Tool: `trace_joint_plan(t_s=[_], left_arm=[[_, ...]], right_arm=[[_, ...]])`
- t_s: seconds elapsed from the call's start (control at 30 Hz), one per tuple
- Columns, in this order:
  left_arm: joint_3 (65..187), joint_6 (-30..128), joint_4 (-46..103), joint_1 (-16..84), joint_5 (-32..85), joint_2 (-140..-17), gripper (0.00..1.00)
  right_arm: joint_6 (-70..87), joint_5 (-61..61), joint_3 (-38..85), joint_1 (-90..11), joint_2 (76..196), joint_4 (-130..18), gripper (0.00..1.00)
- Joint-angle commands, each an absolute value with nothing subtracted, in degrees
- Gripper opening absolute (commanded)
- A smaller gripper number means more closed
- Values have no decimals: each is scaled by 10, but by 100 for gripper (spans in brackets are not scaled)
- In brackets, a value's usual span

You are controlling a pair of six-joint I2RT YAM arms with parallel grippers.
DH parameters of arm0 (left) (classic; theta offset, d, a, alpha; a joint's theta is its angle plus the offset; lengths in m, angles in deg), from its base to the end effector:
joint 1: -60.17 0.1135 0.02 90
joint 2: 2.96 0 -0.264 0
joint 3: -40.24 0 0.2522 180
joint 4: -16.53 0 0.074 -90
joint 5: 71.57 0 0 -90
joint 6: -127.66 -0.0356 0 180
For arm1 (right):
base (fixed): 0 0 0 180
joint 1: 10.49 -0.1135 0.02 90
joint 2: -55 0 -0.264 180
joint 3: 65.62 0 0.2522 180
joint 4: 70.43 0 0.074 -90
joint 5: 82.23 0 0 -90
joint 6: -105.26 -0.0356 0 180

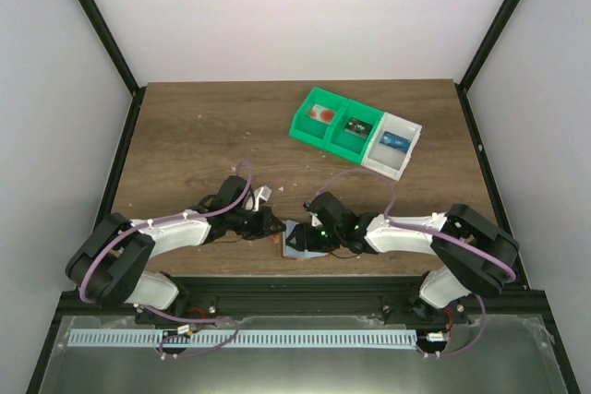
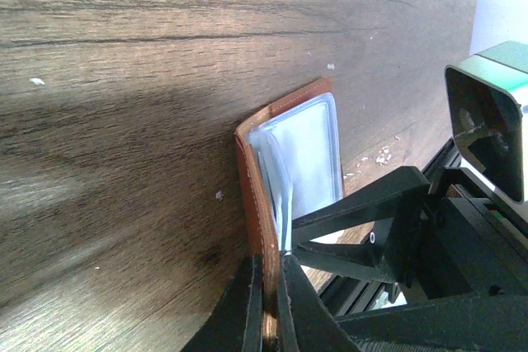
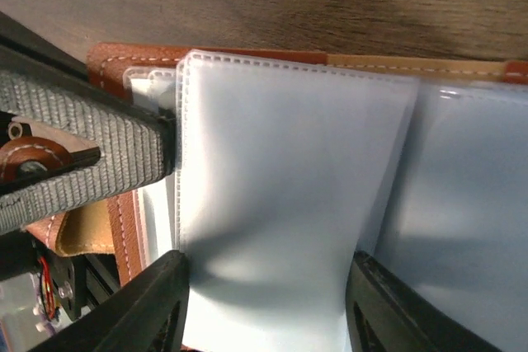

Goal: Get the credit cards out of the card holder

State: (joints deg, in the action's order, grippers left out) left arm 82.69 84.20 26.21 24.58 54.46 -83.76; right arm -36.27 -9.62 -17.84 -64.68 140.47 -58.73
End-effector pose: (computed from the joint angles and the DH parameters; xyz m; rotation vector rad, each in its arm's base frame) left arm 0.1865 -0.1592 0.1412 0.0770 2.6959 -1.3305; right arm 0.1488 0.2244 0.1405 -0.2194 2.7456 1.0651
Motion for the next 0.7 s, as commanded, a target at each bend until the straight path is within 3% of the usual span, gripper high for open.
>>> trace_joint_plan(t_s=[0.0,0.4,0.67], left_arm=[[829,844,235,243,571,-825,0],[829,841,239,243,572,-823,0],[835,845,243,242,575,-818,0]], right_arm=[[-361,-70,-178,-652,1419,-565,49],[-358,-15,-190,-652,1396,-521,45],[-353,73,-173,-651,1338,-402,41]])
